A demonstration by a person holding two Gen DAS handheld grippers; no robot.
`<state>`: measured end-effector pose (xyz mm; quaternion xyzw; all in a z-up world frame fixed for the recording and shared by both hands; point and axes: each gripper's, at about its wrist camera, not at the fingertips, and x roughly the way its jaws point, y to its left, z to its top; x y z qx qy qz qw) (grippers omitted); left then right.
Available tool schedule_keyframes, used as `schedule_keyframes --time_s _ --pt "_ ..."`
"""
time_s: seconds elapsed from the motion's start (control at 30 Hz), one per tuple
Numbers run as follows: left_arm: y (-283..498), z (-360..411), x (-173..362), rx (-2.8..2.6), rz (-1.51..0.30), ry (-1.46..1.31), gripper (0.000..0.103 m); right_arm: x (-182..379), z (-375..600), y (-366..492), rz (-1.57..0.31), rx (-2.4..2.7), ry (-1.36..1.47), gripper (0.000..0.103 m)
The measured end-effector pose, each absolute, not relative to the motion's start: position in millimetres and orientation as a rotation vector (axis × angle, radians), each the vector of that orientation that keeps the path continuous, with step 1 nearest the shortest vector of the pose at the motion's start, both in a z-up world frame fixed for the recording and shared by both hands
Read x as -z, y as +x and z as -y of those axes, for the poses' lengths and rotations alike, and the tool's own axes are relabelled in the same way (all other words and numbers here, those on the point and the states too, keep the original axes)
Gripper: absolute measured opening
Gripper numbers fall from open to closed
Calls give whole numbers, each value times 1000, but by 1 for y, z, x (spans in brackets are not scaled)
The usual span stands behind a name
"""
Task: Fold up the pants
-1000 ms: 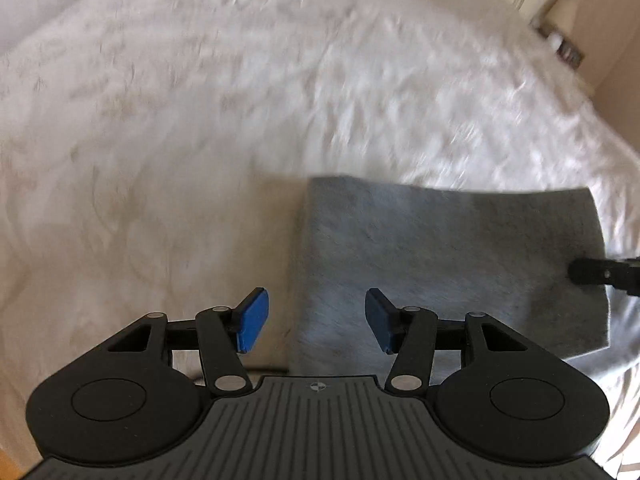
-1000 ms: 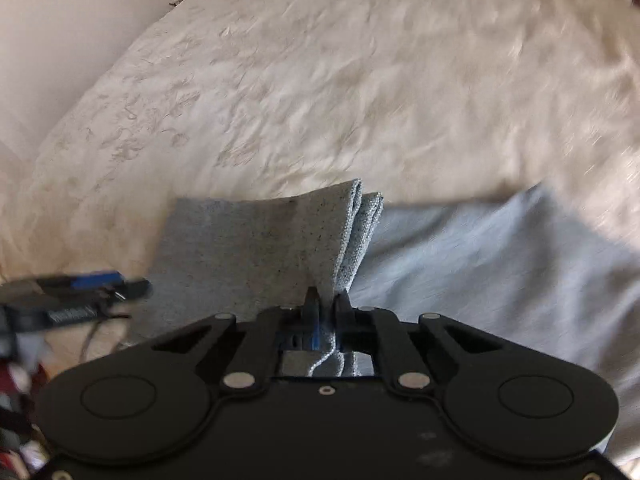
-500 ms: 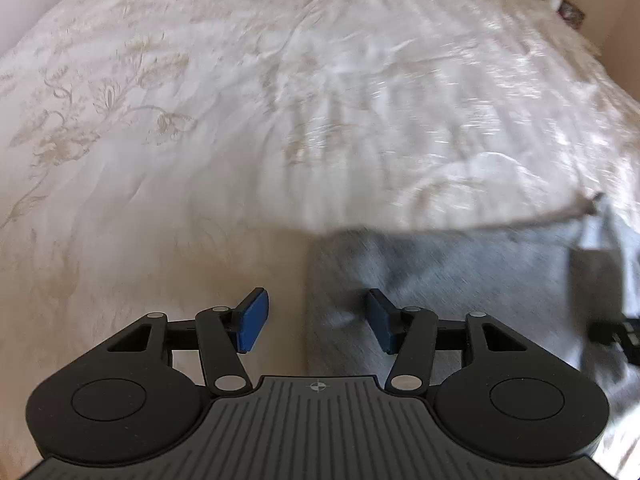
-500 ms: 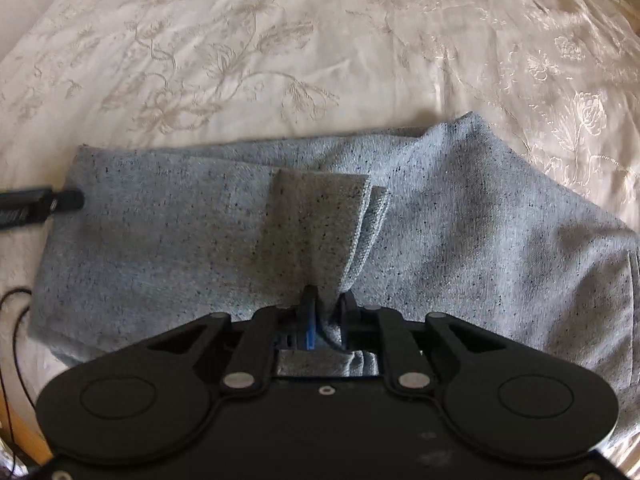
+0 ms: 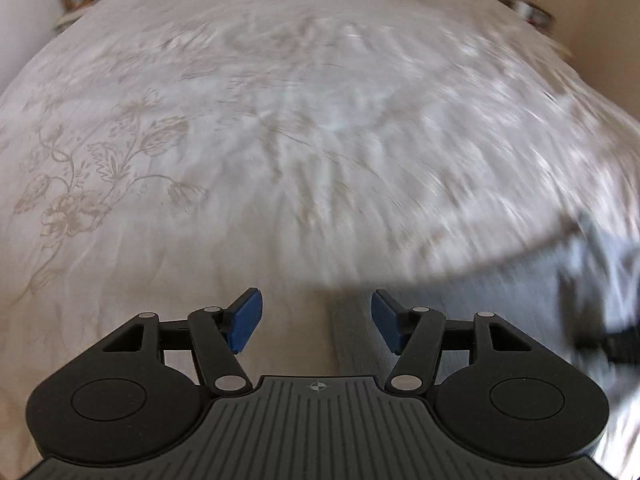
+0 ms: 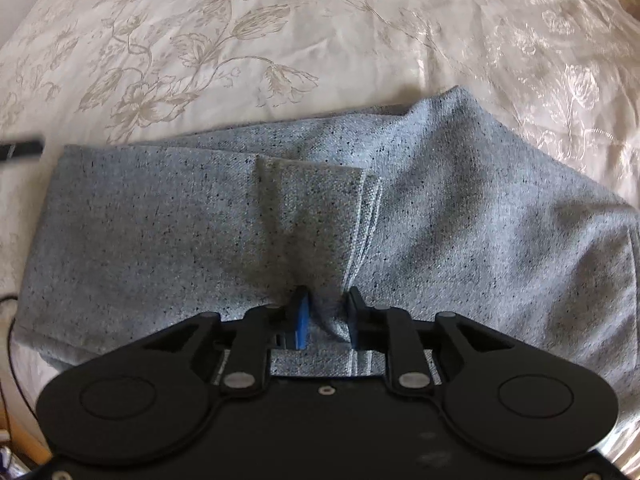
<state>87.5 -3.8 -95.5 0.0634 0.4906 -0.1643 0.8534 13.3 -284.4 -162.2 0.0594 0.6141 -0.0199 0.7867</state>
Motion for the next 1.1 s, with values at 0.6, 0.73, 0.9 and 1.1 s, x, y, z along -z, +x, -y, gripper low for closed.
schedule_keyframes --time_s 0.6,0.73,0.9,1.1 --pt "-28 28 119 412 -1050 301 82 99 295 12 -1181 -10 287 8" --pt "-13 22 124 334 -1064 202 82 83 293 9 -1141 -43 278 8" --pt "-18 30 139 299 -1084 290 83 70 301 2 -1105 -32 238 8" --pt "-16 9 152 215 -1133 173 95 107 327 3 -1203 26 209 8"
